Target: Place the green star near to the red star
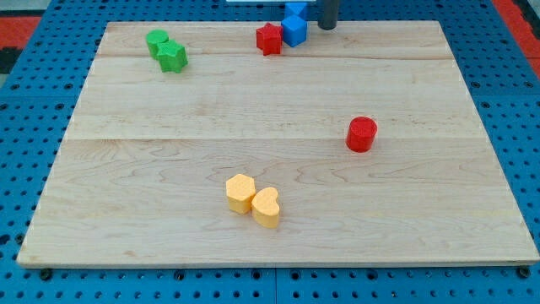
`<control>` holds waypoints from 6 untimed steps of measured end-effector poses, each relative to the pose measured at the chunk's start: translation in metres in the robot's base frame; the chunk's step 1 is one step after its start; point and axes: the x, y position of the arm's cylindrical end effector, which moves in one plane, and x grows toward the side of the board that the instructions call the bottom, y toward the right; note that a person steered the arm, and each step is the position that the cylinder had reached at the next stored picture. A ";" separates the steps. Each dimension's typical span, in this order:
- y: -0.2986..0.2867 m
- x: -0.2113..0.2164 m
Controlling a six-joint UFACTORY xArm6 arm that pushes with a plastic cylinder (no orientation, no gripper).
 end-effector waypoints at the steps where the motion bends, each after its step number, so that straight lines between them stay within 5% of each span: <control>1: -0.027 0.087; 2: -0.165 0.133; 3: -0.298 0.124; 4: -0.348 0.090; 6: -0.178 0.072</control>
